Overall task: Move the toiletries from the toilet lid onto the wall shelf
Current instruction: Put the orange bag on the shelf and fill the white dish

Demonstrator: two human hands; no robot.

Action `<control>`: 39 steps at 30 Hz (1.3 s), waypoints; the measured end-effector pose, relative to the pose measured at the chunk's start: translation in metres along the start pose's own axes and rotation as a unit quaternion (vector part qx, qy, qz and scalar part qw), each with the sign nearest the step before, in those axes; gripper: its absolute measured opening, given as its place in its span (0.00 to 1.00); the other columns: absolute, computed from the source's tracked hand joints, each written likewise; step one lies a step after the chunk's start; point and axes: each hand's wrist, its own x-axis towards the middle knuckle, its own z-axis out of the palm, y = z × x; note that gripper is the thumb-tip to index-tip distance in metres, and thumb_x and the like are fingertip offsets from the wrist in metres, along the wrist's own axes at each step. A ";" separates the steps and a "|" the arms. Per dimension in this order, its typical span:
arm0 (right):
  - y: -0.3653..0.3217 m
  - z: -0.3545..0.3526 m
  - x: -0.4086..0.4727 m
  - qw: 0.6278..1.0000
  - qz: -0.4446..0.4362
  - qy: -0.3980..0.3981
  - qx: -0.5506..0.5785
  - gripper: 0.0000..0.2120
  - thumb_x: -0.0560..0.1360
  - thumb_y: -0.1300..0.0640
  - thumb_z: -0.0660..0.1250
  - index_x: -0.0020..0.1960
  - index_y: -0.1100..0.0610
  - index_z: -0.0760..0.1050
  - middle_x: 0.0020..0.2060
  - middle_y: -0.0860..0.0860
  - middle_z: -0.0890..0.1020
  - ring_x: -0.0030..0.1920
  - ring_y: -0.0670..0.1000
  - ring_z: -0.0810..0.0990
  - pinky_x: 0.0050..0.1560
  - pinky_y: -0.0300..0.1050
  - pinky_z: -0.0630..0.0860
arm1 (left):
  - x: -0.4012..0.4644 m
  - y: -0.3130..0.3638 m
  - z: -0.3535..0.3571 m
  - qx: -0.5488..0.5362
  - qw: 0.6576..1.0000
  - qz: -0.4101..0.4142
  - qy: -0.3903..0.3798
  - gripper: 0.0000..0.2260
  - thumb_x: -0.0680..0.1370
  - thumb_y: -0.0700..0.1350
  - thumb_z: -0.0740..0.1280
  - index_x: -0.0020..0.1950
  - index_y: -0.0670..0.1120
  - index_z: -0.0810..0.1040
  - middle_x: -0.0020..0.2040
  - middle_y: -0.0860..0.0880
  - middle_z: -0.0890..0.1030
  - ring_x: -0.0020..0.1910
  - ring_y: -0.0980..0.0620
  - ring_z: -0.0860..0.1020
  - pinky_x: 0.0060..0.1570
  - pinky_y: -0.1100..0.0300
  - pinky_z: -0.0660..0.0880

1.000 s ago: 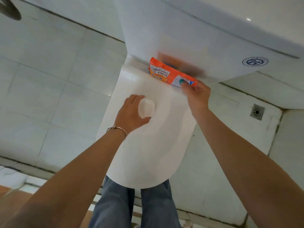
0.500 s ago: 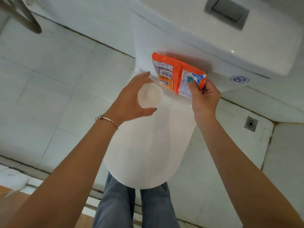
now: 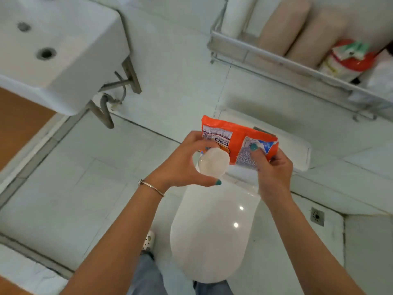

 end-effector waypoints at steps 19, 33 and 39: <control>-0.162 0.100 -0.036 0.989 -0.085 0.116 0.025 0.05 0.73 0.60 0.72 0.43 0.51 0.81 0.35 0.43 0.86 0.42 0.51 0.83 0.43 0.55 0.82 | 0.030 0.101 -0.192 0.039 0.979 0.177 -0.095 0.32 0.60 0.50 0.82 0.61 0.51 0.75 0.60 0.56 0.69 0.62 0.60 0.72 0.61 0.65 0.73; -0.226 0.076 0.055 0.987 -0.133 0.095 -0.014 0.06 0.72 0.61 0.74 0.45 0.52 0.81 0.39 0.43 0.84 0.36 0.39 0.83 0.37 0.36 0.79 | 0.130 0.156 -0.212 0.112 0.972 0.189 -0.084 0.33 0.61 0.50 0.82 0.63 0.51 0.75 0.62 0.55 0.70 0.62 0.57 0.72 0.64 0.64 0.69; -0.250 0.082 0.100 0.984 -0.131 0.118 -0.026 0.06 0.72 0.59 0.74 0.48 0.54 0.80 0.41 0.44 0.84 0.34 0.37 0.83 0.31 0.32 0.77 | 0.190 0.165 -0.225 0.180 0.959 0.205 -0.078 0.34 0.61 0.51 0.81 0.64 0.50 0.74 0.63 0.55 0.70 0.61 0.57 0.70 0.61 0.67 0.64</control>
